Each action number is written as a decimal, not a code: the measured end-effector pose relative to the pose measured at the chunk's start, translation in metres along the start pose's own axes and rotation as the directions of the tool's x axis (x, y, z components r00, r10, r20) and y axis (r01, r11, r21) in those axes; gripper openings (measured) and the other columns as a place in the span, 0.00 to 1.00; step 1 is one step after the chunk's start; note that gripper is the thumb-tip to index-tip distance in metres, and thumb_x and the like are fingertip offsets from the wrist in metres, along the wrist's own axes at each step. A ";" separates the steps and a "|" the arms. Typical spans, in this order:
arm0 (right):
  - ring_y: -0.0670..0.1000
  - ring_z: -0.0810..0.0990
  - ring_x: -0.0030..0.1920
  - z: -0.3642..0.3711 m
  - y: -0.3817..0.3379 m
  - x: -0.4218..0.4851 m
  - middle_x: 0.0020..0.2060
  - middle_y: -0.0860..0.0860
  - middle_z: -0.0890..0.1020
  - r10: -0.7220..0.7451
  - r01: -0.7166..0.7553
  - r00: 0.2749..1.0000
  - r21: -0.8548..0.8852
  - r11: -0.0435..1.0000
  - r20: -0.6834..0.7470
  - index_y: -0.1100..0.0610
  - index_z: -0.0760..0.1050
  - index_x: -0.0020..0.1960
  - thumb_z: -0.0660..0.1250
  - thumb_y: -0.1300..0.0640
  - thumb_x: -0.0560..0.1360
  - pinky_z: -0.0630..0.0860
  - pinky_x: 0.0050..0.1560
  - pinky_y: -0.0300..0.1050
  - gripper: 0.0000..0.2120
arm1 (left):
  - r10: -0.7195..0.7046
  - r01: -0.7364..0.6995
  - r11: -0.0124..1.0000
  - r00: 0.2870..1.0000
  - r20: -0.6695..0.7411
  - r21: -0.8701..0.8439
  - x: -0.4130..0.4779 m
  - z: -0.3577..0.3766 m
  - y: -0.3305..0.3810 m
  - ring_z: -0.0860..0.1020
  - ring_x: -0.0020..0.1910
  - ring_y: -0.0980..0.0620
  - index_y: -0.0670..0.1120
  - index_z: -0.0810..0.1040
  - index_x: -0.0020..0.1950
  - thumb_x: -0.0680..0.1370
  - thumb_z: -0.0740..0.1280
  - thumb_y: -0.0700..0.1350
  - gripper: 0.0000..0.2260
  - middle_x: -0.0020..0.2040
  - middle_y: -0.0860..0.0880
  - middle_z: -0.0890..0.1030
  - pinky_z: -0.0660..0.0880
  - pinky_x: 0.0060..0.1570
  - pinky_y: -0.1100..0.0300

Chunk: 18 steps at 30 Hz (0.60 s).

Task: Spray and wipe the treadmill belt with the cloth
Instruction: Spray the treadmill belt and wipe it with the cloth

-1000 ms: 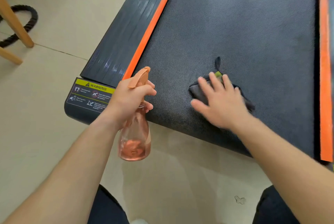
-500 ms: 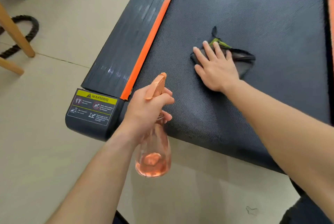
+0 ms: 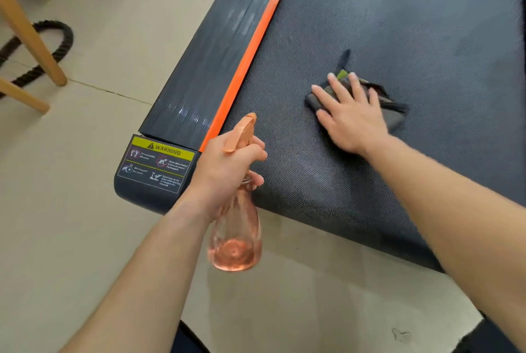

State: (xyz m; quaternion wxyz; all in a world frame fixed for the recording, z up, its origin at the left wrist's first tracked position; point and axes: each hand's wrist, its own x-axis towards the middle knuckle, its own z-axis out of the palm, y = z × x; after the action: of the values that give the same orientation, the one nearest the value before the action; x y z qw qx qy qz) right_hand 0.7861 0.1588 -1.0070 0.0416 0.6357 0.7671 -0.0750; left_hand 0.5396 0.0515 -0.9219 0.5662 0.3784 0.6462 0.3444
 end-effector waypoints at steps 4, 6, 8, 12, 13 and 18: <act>0.59 0.55 0.82 0.010 -0.039 -0.057 0.83 0.51 0.56 -0.258 0.255 0.965 -0.058 0.965 -0.043 0.42 0.56 0.82 0.46 0.42 0.82 0.60 0.74 0.70 0.28 | -0.001 0.001 1.000 1.000 -0.025 0.008 -0.003 -0.002 0.003 0.77 0.24 0.47 0.36 0.81 0.49 0.76 0.71 0.36 0.04 0.43 0.43 0.80 0.73 0.30 0.57; 0.59 0.58 0.81 0.017 -0.053 -0.097 0.82 0.51 0.58 -0.412 0.410 0.911 -0.081 0.908 -0.010 0.43 0.58 0.81 0.49 0.43 0.81 0.61 0.73 0.67 0.28 | 0.005 -0.005 1.000 1.000 -0.017 0.004 -0.003 0.000 0.005 0.76 0.24 0.47 0.39 0.81 0.47 0.77 0.70 0.35 0.01 0.45 0.41 0.80 0.73 0.29 0.59; 0.59 0.58 0.81 0.022 -0.059 -0.125 0.82 0.50 0.57 -0.542 0.542 0.840 -0.099 0.835 0.028 0.43 0.59 0.81 0.51 0.44 0.82 0.61 0.74 0.66 0.27 | 0.011 -0.011 1.000 1.000 -0.016 0.009 -0.005 -0.001 0.005 0.76 0.24 0.47 0.43 0.80 0.44 0.77 0.70 0.35 0.04 0.45 0.41 0.81 0.73 0.29 0.59; 0.56 0.58 0.81 0.016 -0.053 -0.107 0.82 0.47 0.59 -0.585 0.589 0.808 -0.084 0.804 0.070 0.41 0.59 0.81 0.50 0.43 0.82 0.63 0.74 0.63 0.26 | 0.005 -0.005 1.000 1.000 -0.029 0.001 -0.011 -0.014 0.002 0.77 0.24 0.47 0.46 0.81 0.41 0.74 0.72 0.37 0.05 0.44 0.42 0.80 0.72 0.28 0.59; 0.56 0.57 0.81 0.013 -0.057 -0.092 0.82 0.47 0.59 -0.546 0.550 0.835 -0.070 0.832 0.069 0.40 0.59 0.81 0.49 0.42 0.82 0.63 0.74 0.62 0.27 | 0.004 -0.004 1.000 0.999 -0.049 0.006 -0.011 -0.017 0.002 0.77 0.23 0.47 0.45 0.81 0.42 0.75 0.72 0.36 0.05 0.44 0.42 0.80 0.72 0.28 0.59; 0.55 0.48 0.83 0.000 -0.111 -0.010 0.83 0.47 0.53 -0.250 0.250 0.968 0.025 0.968 0.033 0.41 0.54 0.82 0.45 0.42 0.83 0.53 0.78 0.65 0.27 | -0.013 0.014 1.000 0.992 -0.124 0.005 -0.018 -0.031 0.002 0.77 0.22 0.49 0.43 0.81 0.47 0.76 0.71 0.36 0.03 0.44 0.43 0.78 0.72 0.30 0.58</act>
State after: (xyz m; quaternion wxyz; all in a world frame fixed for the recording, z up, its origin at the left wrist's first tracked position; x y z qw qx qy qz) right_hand 0.6785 0.1290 -0.9988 0.0391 0.5329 0.8394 -0.0991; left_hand 0.5103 0.0364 -0.9083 0.5262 0.3534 0.6836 0.3618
